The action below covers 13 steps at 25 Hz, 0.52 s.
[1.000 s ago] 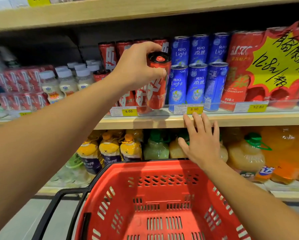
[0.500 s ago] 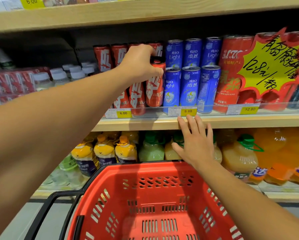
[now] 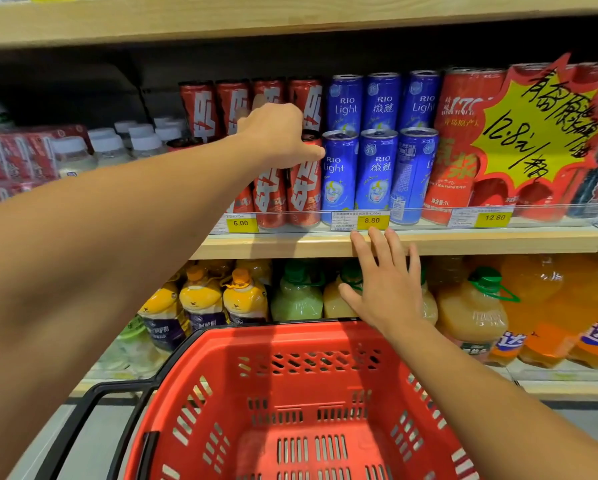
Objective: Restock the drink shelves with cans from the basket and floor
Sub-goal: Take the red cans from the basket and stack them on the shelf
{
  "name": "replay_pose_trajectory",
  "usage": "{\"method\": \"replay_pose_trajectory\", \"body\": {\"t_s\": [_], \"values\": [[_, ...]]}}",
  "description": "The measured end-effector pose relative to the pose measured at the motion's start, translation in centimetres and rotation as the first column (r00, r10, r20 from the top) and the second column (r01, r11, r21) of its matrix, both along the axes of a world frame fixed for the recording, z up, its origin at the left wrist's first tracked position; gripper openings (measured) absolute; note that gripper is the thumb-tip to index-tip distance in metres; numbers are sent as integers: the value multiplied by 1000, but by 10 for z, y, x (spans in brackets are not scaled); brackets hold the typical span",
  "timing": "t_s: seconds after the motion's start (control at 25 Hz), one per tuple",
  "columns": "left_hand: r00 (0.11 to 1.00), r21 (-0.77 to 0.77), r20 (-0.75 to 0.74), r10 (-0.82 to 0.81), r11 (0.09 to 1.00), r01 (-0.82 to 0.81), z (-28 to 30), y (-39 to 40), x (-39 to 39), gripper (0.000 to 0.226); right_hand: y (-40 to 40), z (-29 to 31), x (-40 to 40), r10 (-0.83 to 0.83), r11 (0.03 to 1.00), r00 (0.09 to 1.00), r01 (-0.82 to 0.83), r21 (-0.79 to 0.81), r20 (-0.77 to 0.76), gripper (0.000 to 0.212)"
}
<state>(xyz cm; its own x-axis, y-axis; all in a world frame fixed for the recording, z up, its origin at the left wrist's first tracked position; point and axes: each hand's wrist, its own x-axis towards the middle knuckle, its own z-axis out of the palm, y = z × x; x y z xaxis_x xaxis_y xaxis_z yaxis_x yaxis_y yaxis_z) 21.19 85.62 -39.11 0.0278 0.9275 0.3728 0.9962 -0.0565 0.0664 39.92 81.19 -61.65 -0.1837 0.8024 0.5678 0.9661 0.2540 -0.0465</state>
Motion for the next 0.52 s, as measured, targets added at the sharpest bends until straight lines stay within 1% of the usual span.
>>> {"method": "replay_pose_trajectory", "body": {"t_s": [0.16, 0.36, 0.44, 0.52], "values": [[999, -46, -48, -7, 999, 5, 1, 3, 1, 51, 0, -1, 0, -2, 1000, 1000, 2, 2, 8, 90], [996, -84, -88, -17, 996, 10, 5, 6, 0, 53, 0, 0, 1, 11, 1000, 1000, -11, -10, -3, 88], [998, -92, -53, -45, 995, 40, 5, 9, -4, 56, -1, 4, 0, 16, 1000, 1000, -16, -6, -21, 83], [997, -91, 5, -82, 992, 82, 5, 10, -9, 62, 0, 15, -2, 27, 1000, 996, -26, 12, -86, 71]]}}
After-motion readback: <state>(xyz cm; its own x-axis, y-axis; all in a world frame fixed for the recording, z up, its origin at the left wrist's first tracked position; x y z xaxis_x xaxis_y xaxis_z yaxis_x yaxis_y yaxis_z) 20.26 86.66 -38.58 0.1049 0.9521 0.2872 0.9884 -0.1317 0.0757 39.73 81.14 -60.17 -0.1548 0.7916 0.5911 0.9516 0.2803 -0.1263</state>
